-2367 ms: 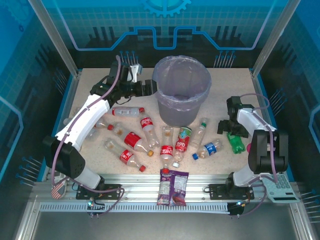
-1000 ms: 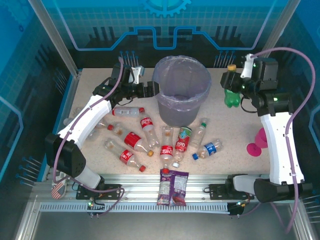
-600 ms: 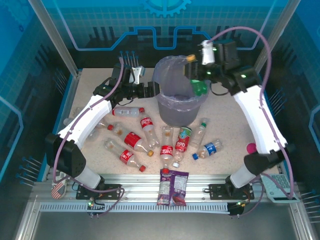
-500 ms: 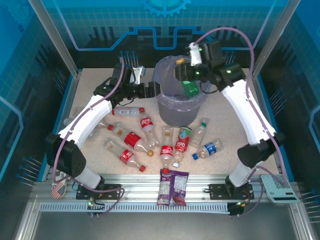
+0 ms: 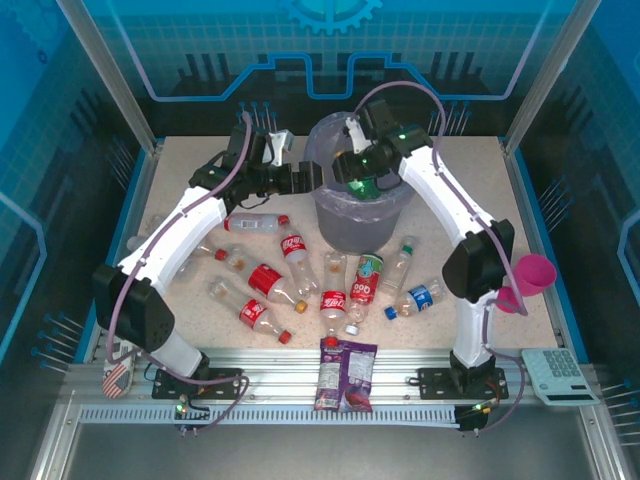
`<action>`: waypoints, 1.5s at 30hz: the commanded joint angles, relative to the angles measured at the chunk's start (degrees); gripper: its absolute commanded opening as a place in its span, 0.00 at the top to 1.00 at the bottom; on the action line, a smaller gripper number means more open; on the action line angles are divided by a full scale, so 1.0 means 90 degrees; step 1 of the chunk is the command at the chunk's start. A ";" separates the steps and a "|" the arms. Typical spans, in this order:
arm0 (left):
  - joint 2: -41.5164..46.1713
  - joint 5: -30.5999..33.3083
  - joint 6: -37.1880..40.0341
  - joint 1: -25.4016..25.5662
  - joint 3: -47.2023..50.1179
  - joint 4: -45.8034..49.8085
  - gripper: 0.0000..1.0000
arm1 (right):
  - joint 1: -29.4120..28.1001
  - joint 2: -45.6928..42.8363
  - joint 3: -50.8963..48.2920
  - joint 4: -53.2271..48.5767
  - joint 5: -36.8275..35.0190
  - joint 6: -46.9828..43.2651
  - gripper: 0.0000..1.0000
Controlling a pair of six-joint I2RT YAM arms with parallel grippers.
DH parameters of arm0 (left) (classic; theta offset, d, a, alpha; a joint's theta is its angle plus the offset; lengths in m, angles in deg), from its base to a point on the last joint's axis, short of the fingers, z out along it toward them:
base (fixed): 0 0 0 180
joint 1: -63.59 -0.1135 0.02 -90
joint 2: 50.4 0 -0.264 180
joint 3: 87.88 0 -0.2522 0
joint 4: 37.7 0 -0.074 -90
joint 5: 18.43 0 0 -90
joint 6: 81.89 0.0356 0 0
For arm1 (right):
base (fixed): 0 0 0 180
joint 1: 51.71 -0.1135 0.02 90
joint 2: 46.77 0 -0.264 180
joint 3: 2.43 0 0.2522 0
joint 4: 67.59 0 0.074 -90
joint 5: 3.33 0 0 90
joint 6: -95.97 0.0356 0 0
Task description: Put the plastic bottles in the bin
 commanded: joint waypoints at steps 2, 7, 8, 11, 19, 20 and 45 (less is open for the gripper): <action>-0.0145 0.0126 0.0079 0.0065 -0.0238 0.0143 0.05 | 0.0060 0.0417 0.0228 -0.0199 -0.0151 -0.0289 0.48; -0.0206 0.0174 0.0091 0.0068 -0.0296 0.0153 0.05 | 0.0060 0.0847 0.0196 -0.0136 -0.0252 -0.0438 0.47; -0.0225 0.0183 0.0088 0.0072 -0.0314 0.0167 0.05 | 0.0058 0.0931 0.0178 -0.0113 -0.0251 -0.0486 0.47; -0.0252 0.0193 0.0089 0.0072 -0.0350 0.0180 0.05 | 0.0049 0.1066 0.0097 -0.0006 -0.0214 -0.0593 0.43; -0.0379 0.0173 0.0076 0.0068 -0.0420 0.0175 0.05 | 0.0045 0.0928 -0.0176 0.0189 -0.0260 -0.0724 0.17; -0.0389 0.0166 0.0062 0.0074 -0.0431 0.0149 0.05 | 0.0046 0.0898 -0.0175 0.0172 -0.0268 -0.0741 0.15; -0.0598 0.0034 -0.0103 0.0074 -0.0638 0.0045 0.04 | 0.0400 -0.3058 -0.0480 -0.0737 -0.0598 0.0197 0.08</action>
